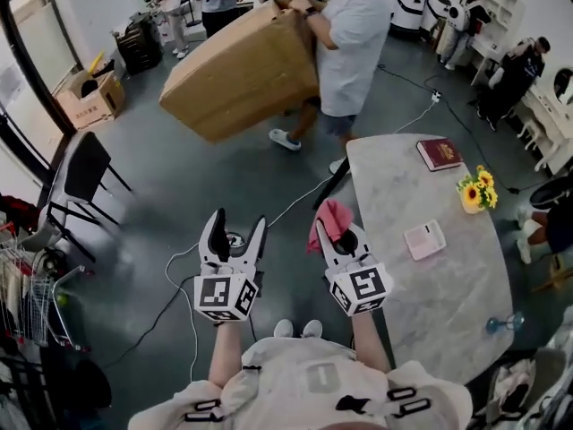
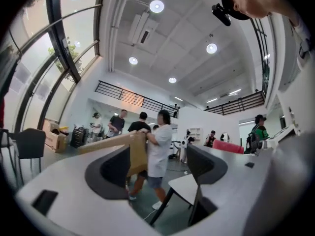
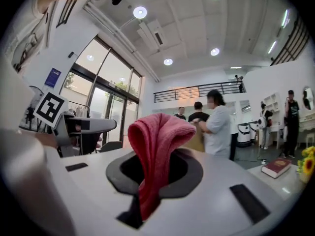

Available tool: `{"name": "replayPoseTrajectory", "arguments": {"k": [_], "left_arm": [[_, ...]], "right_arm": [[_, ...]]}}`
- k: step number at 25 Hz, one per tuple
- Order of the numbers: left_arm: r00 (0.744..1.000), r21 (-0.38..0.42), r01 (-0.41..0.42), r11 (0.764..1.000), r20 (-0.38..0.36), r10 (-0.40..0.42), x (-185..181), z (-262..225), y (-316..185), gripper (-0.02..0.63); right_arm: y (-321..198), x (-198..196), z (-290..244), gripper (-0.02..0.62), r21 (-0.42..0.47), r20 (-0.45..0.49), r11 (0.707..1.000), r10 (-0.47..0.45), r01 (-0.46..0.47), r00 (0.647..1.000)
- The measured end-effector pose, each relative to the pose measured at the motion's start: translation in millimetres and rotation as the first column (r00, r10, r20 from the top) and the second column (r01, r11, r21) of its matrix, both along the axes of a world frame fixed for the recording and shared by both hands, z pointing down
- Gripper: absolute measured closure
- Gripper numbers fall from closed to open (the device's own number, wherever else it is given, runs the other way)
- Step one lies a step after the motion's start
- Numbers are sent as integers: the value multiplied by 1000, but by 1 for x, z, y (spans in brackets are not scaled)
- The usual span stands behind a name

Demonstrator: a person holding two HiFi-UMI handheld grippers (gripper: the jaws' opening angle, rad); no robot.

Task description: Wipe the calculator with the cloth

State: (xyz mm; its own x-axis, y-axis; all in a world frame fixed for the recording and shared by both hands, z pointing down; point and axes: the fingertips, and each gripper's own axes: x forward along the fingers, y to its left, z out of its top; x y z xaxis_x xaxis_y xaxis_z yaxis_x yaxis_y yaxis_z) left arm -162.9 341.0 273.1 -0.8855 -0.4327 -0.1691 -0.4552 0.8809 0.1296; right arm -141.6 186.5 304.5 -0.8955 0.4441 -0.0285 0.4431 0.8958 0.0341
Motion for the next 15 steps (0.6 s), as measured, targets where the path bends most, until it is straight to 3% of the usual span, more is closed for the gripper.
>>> {"name": "replayPoseTrajectory", "arguments": {"k": [2, 4, 6, 9, 11, 15], "left_arm": [[997, 8, -81, 997, 7, 81, -7, -2, -37, 264], [978, -2, -207, 978, 11, 207, -10, -5, -85, 264], [937, -23, -348, 937, 10, 348, -2, -4, -142, 264], [879, -29, -475, 879, 25, 476, 10, -7, -219, 264], [826, -27, -562, 827, 30, 563, 17, -9, -266, 264], [682, -12, -732, 682, 0, 732, 36, 3, -355, 264]], "right_arm": [[-37, 1, -3, 538, -11, 11, 997, 79, -79, 997], [-81, 13, -4, 538, -32, 20, 979, 200, -199, 980], [-131, 36, -1, 538, -63, 15, 937, 345, -344, 938], [-202, 62, 0, 538, -84, 20, 876, 478, -475, 878], [-242, 83, -1, 538, -86, 31, 821, 569, -565, 822], [-309, 140, 9, 538, -87, 11, 662, 747, -744, 664]]}}
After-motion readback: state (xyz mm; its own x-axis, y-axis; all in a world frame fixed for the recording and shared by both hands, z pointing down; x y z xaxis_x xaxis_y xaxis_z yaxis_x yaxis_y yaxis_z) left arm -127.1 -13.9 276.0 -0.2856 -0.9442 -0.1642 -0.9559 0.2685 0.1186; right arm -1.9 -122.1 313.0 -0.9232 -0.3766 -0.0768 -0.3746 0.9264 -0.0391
